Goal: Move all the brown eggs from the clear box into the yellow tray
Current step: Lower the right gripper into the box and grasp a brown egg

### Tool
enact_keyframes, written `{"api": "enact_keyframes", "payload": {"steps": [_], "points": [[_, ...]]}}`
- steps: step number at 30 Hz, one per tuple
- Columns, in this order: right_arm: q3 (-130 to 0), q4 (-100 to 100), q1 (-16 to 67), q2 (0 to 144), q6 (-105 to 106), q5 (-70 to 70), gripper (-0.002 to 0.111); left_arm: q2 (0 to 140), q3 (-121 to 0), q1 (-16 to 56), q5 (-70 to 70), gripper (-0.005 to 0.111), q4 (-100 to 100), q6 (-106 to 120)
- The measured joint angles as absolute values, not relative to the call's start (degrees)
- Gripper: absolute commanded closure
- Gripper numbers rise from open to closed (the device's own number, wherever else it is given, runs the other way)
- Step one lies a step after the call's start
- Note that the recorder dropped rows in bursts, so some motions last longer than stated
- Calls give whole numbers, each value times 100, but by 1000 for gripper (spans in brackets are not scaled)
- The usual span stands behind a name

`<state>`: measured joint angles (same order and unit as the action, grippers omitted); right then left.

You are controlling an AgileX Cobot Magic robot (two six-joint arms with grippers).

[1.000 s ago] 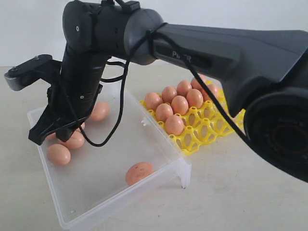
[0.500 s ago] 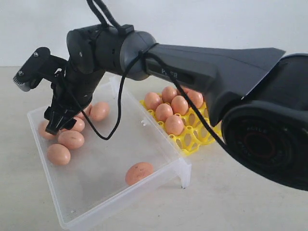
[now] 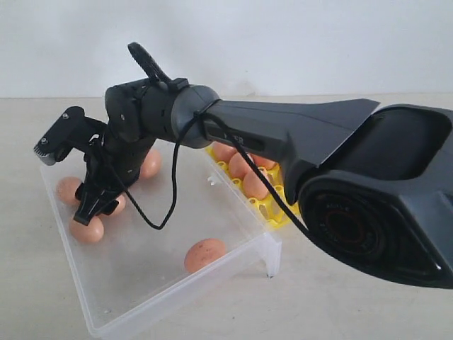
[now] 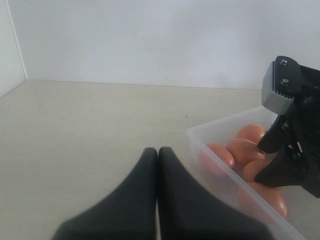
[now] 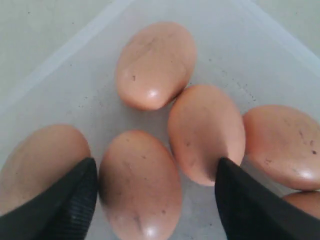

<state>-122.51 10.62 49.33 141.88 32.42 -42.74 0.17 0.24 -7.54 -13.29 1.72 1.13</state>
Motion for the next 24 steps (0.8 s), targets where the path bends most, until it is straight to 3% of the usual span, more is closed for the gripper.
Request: {"api": "enact_keyframes", "payload": {"steps": [8,10,12,15,16,24], "points": [[-12251,1073,4933,14439,3266,-4180,46,17,24,-754,-1329,111,172,113],[-12251,1115,4929,14451,3266,-4134,52,17,24,-754,-1329,111,172,113],[-12251,1130,4929,14451,3266,-4098,69,17,24,-754,-1329,111,172,113],[-12251,1128,4929,14451,3280,-4047,103,17,24,-754,-1329,111,172,113],[-12251,1128,4929,14451,3280,-4036,108,17,24,-754,-1329,111,172,113],[-12251,1117,4929,14277,3071,-4515,108,17,24,-754,-1329,111,172,113]]}}
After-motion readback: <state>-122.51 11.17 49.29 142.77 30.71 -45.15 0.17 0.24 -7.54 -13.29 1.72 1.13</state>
